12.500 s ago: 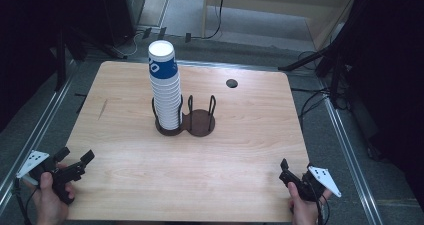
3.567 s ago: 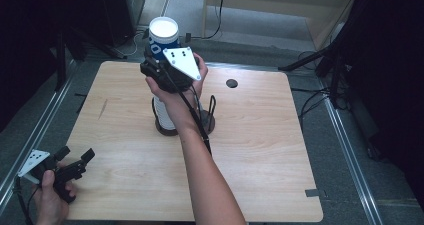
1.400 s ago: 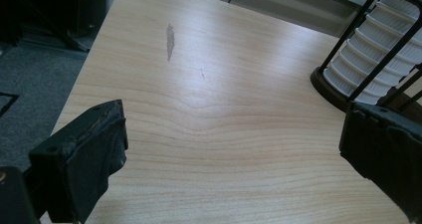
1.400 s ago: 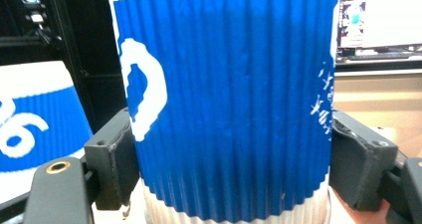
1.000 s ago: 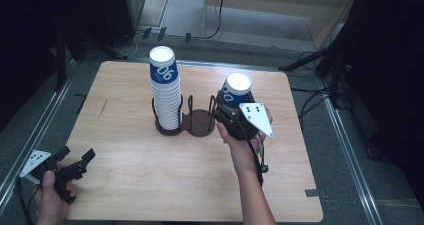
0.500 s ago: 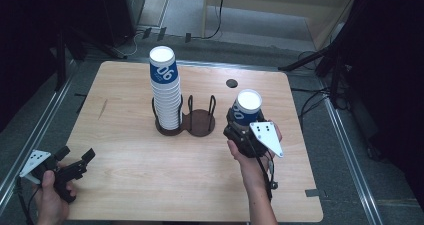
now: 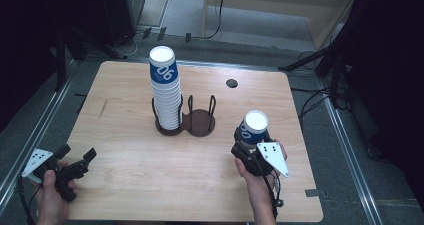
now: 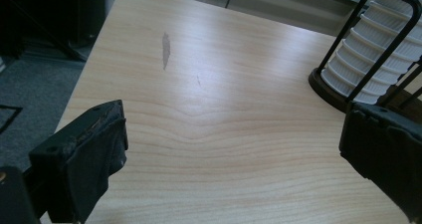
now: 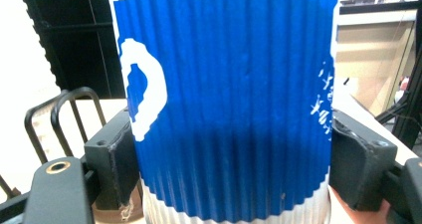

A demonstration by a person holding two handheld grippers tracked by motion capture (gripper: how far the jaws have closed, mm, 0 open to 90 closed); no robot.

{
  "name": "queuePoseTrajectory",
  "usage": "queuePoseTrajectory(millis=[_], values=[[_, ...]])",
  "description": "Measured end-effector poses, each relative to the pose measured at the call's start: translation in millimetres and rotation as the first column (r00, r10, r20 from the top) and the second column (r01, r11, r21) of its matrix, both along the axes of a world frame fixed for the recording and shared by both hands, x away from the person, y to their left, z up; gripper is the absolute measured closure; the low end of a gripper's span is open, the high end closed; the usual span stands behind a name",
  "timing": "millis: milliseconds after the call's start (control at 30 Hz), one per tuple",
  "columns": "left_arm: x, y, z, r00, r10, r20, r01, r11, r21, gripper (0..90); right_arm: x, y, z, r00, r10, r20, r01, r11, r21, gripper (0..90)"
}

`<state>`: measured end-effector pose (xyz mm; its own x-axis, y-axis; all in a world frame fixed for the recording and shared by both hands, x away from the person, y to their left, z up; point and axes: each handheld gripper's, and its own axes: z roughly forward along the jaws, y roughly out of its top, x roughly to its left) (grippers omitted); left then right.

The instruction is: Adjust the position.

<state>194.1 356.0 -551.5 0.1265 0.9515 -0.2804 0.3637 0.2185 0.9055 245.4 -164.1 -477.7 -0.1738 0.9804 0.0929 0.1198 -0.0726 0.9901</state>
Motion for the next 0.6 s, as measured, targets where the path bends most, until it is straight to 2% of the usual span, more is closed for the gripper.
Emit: queuePoseTrajectory(millis=[67,100,200,233,333,367,400,467,500,533,600], values=[[0.8,-3.8,2.6,1.0,0.003,0.004,-0.003,0.9994,0.034,0.0,-2.5,-2.6,-9.5,0.9998,0.005,-0.018,-0.005,1.0,0.008,19.2],[0.8,-3.8,2.6,1.0,0.003,0.004,-0.003,0.9994,0.034,0.0,-2.5,-2.6,-9.5,0.9998,0.005,-0.018,-0.005,1.0,0.008,19.2],[1.9,-9.4,9.1,0.9994,-0.033,0.005,0.033,0.9991,0.027,0.0,-2.6,-3.5,-16.9,0.9994,0.008,-0.034,-0.008,1.0,0.0,19.3],[1.9,-13.2,11.8,0.9989,-0.048,0.005,0.047,0.9983,0.032,0.0,-2.9,-2.0,-18.4,0.9989,0.013,-0.045,-0.014,0.9999,-0.009,19.2],[2.5,-26.9,19.7,0.9946,-0.103,-0.017,0.104,0.9932,0.053,0.0,-4.3,-0.3,-18.3,0.9988,0.025,-0.041,-0.025,0.9997,-0.007,19.3],[3.0,-35.4,24.1,0.9877,-0.155,-0.02,0.156,0.987,0.041,0.0,-5.8,2.4,-18.2,0.9989,0.027,-0.038,-0.028,0.9995,-0.018,19.2],[3.0,-35.4,24.1,0.9877,-0.155,-0.02,0.156,0.987,0.041,0.0,-6.1,3.9,-18.1,0.9988,0.031,-0.039,-0.032,0.9993,-0.018,19.3],[3.3,-44.2,28.7,0.9798,-0.199,-0.013,0.2,0.9792,0.035,0.0,-6.5,5.2,-18.1,0.9985,0.035,-0.041,-0.036,0.9992,-0.016,19.3],[3.6,-53.3,33.9,0.9726,-0.232,-0.005,0.232,0.9714,0.048,0.0,-7.6,8.6,-18.3,0.9982,0.04,-0.045,-0.04,0.9991,-0.014,19.3],[3.6,-53.3,33.9,0.9726,-0.232,-0.005,0.232,0.9714,0.048,0.0,-7.6,8.6,-18.3,0.9982,0.04,-0.045,-0.04,0.9991,-0.014,19.3],[5.6,-62.1,39.0,0.9649,-0.263,-0.003,0.262,0.9629,0.063,0.0,-8.7,13.7,-17.6,0.998,0.046,-0.044,-0.047,0.9987,-0.02,19.3]])
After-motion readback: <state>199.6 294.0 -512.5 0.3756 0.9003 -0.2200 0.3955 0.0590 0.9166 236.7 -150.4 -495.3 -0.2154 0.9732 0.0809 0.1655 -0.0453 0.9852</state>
